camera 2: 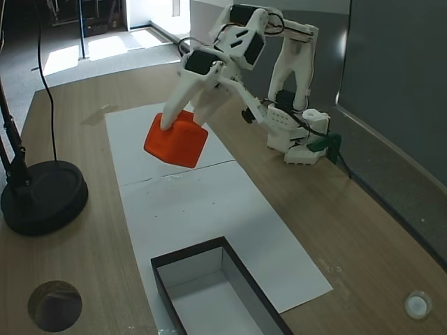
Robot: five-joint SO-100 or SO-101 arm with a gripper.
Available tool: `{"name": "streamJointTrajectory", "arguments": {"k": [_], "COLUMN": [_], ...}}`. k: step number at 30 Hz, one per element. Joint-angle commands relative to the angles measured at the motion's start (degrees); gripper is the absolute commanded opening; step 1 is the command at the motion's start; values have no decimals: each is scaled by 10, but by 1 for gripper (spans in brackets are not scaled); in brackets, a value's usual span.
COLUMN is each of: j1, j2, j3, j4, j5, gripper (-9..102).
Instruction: Grab a orange square and put it in the box.
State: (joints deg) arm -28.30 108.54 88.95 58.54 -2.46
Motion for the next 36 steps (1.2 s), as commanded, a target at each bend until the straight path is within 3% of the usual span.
{"name": "streamJointTrajectory", "arguments": {"k": [1, 10, 24, 36], "j1": [-27, -82, -168, -165], "j2": [10, -88, -244, -267], "j3": [-66, -70, -171, -171], "j4": [-45, -185, -184, -185], "j5": [-4, 1, 33, 33], "gripper": [10, 10, 10, 11]}}
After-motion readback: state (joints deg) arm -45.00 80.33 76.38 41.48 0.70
